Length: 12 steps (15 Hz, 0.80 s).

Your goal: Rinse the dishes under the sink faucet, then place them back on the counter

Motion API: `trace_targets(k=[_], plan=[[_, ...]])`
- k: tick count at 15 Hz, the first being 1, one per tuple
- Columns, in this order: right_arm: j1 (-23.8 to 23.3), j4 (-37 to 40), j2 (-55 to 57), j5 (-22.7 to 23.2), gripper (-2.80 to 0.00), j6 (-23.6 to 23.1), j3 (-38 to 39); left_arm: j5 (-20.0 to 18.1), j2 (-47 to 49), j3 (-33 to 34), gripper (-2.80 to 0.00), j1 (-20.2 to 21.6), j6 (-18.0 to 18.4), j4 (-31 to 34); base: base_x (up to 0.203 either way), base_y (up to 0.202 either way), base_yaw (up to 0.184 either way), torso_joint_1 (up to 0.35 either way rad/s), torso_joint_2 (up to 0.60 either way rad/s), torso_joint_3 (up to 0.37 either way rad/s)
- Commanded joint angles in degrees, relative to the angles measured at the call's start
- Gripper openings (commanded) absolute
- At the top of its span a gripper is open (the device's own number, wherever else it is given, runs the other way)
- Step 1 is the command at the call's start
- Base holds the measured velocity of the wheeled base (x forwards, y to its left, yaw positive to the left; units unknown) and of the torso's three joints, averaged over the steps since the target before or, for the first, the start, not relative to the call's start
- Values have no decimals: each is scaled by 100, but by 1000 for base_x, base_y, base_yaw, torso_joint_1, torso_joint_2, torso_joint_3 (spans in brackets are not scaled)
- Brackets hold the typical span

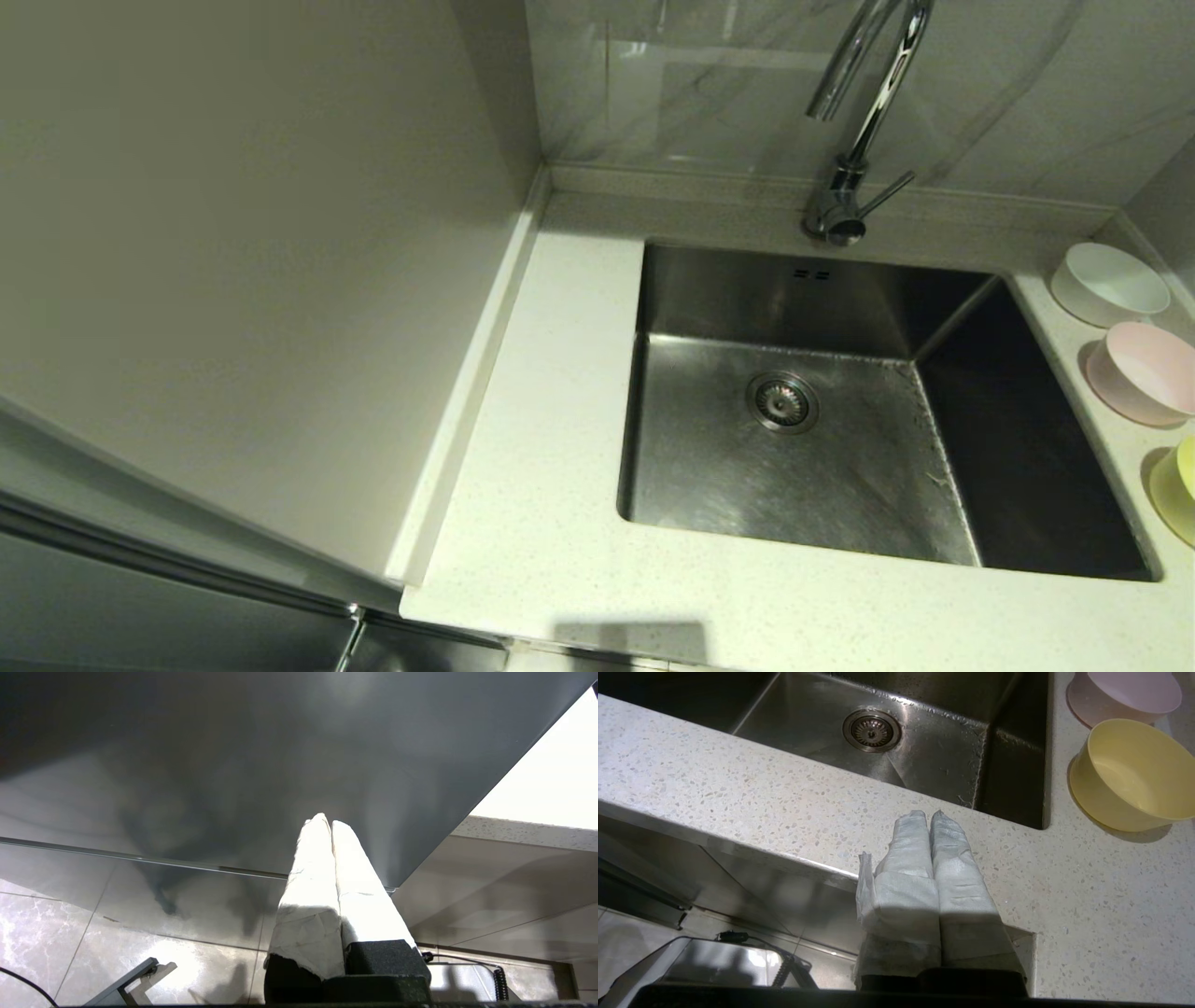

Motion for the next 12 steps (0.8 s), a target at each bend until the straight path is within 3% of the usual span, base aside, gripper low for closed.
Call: trace_targets(k=[1, 3, 5, 7, 12], plan=[[6, 32, -33, 7, -280, 47, 0, 3, -9, 0, -280, 0, -4, -4, 0, 0, 0, 0, 0, 0], [5, 481, -33, 1, -280, 243, -111, 3, -9, 0, -280, 0, -4, -4, 0, 0, 0, 0, 0, 0], [7, 496, -33, 0, -280, 280, -114, 3, -9, 0, -280, 0, -4, -4, 0, 0, 0, 0, 0, 0], [6, 492, -33, -11, -280, 598, -107, 3, -9, 0, -280, 0, -4, -4, 0, 0, 0, 0, 0, 0], [7, 241, -33, 0, -280, 438, -26, 3, -9, 0, -280, 0, -4, -4, 0, 0, 0, 0, 0, 0]])
